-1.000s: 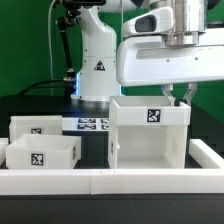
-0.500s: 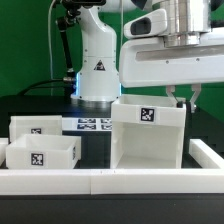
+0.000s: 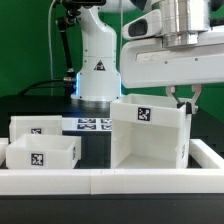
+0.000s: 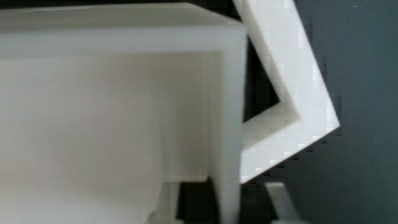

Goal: Assemble drawer

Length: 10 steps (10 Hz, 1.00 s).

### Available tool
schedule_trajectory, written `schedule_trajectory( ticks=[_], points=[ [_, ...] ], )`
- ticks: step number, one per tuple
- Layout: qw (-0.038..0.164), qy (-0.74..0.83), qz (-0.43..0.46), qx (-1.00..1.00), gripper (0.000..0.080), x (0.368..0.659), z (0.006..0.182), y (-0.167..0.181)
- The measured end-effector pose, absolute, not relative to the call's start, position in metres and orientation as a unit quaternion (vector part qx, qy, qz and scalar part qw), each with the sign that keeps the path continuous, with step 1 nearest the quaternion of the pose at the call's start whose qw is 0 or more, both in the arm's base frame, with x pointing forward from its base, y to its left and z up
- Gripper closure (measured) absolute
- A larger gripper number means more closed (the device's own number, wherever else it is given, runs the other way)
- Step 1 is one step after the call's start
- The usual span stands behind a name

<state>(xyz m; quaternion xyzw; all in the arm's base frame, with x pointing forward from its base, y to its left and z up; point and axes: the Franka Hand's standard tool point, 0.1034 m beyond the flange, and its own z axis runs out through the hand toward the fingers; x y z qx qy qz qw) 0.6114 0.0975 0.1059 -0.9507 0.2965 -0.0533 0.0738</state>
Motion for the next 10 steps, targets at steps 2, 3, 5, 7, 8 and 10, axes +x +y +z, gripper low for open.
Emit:
schedule_trajectory(
  ticks=[2,3,5,7,8,10],
  points=[
    [0.081,0.346,-0.05,-0.933,0.0757,0.6126,0.1071,0.1008],
    [0.084,0.386,-0.047,-0.918,0.0755,0.6137,0.1059,0.1045],
    [0.087,0.436,-0.051,-0.895,0.0754,0.616,0.105,0.1043],
    [0.089,0.477,-0.048,-0.873,0.0754,0.6168,0.1052,0.1011],
    [0.089,0.482,-0.048,-0.87,0.0753,0.6171,0.1055,0.1007],
    [0.094,0.538,-0.041,-0.837,0.0752,0.6177,0.1052,0.0974]
  ],
)
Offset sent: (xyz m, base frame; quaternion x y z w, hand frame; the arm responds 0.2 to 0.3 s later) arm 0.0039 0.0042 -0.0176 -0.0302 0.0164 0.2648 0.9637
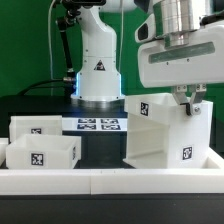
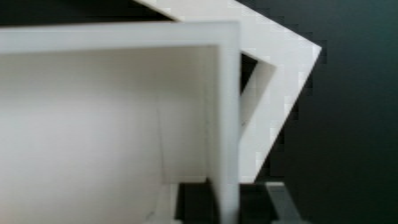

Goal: Assemble drawer

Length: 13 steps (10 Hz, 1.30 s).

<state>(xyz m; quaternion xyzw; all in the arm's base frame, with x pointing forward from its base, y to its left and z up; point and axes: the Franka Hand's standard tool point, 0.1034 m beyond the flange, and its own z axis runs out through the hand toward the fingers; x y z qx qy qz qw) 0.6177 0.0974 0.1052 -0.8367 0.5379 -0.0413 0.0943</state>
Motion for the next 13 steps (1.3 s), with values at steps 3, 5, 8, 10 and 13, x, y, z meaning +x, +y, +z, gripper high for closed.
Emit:
schedule_trajectory(
  ticks=[3,5,8,10,13],
  points=[
    [0.117,0.615,-0.026,-0.779,0.0752,0.637,0.105,0.087],
    [0.13,0.669,-0.015,-0.732,0.0752,0.645,0.105,0.089],
    [0.124,0.674,0.002,-0.728,0.0752,0.646,0.104,0.094],
    [0.123,0.671,0.002,-0.732,0.0752,0.646,0.104,0.094],
    [0.123,0.663,0.001,-0.738,0.0583,0.646,0.104,0.094]
  ],
)
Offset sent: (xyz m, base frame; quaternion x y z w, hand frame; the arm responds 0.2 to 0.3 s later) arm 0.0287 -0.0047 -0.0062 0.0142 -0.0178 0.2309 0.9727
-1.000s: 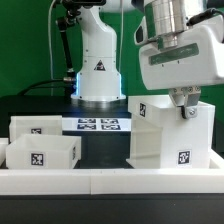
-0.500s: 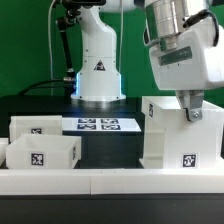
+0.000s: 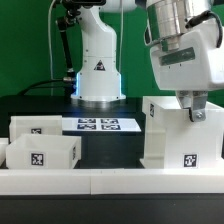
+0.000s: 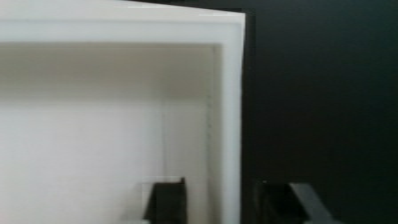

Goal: Assemble drawer

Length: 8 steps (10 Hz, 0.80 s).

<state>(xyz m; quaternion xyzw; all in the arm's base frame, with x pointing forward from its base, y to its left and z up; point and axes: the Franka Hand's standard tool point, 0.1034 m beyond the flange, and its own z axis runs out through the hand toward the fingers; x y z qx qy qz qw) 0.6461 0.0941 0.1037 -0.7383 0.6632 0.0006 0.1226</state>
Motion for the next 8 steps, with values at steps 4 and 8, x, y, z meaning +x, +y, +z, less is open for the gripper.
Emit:
schedule_trajectory(
  ticks=[4,8],
  points=[
    [0.123,0.597,-0.007,-0.793,0.0228,0.646,0.112,0.097],
    [0.129,0.552,-0.018,-0.823,0.0151,0.643,0.136,0.094]
  ],
)
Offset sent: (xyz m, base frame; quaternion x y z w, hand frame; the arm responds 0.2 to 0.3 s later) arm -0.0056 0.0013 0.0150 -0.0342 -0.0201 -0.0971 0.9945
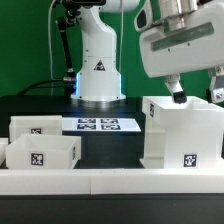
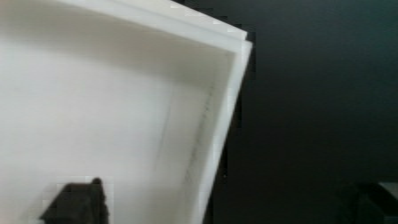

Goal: Assemble drawer

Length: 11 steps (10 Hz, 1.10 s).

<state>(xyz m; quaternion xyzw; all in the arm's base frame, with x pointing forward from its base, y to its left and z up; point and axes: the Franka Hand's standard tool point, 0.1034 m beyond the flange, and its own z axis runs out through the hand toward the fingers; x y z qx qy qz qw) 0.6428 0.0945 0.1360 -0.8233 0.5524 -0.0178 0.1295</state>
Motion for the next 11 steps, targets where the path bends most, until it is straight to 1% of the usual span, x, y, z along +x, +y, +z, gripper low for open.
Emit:
schedule_trajectory(
  ticks=[2,3,4,5,7,8,11],
  points=[
    [0.127,0.54,-0.018,-0.832,0.015,0.642,0.133,0.095],
    [0.127,0.506,-0.023,-0.853,0.015,0.642,0.132,0.095],
    [0.123,0.47,-0.028,-0.874,0.015,0.642,0.131,0.095],
    [0.11,0.399,-0.032,-0.91,0.015,0.638,0.126,0.095],
    [0.104,0.304,-0.037,-0.946,0.015,0.635,0.133,0.094],
    [0.095,0.237,-0.045,-0.966,0.015,0.632,0.136,0.092],
    [0.086,0.126,-0.058,-0.987,0.015,0.631,0.134,0.089]
  ],
)
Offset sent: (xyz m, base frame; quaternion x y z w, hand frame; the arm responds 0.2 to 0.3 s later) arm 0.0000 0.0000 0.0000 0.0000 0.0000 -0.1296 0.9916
